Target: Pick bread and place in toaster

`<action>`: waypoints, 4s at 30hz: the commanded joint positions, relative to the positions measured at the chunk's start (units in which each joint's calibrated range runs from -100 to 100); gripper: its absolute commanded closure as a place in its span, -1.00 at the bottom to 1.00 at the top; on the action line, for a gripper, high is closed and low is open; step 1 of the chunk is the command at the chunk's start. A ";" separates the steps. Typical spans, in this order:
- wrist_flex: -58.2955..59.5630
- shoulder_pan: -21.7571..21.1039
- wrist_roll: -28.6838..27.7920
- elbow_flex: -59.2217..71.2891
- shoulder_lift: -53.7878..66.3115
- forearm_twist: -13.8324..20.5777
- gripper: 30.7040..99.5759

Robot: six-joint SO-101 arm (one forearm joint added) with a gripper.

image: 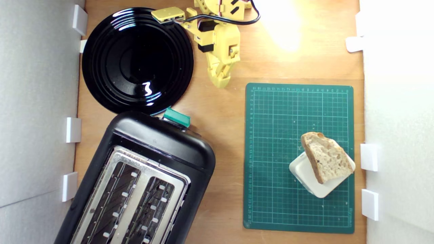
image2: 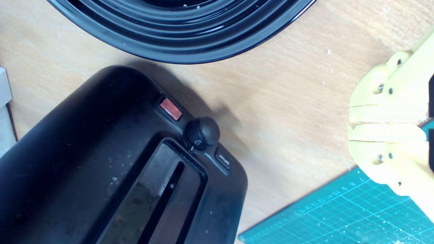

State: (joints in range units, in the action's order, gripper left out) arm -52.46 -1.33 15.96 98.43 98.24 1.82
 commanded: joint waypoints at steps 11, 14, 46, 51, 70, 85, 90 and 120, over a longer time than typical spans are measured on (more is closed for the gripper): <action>0.24 0.20 0.23 -1.42 -4.06 -0.37 0.89; 1.43 0.12 0.12 -1.51 -5.39 -0.46 0.89; 62.61 -19.30 -0.35 -14.04 -61.38 -9.44 0.87; 75.75 -21.96 -3.12 -14.22 -71.61 -8.26 0.87; 109.88 -20.59 -13.79 -15.59 -97.15 13.86 0.87; 110.05 -21.40 -13.90 -23.67 -105.14 13.86 0.41; 110.05 -21.56 -13.58 -23.30 -104.89 14.32 0.41; 110.05 -23.17 -15.15 -23.48 -109.80 15.31 -0.18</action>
State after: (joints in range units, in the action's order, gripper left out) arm 55.59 -23.20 1.63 76.70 -11.47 17.28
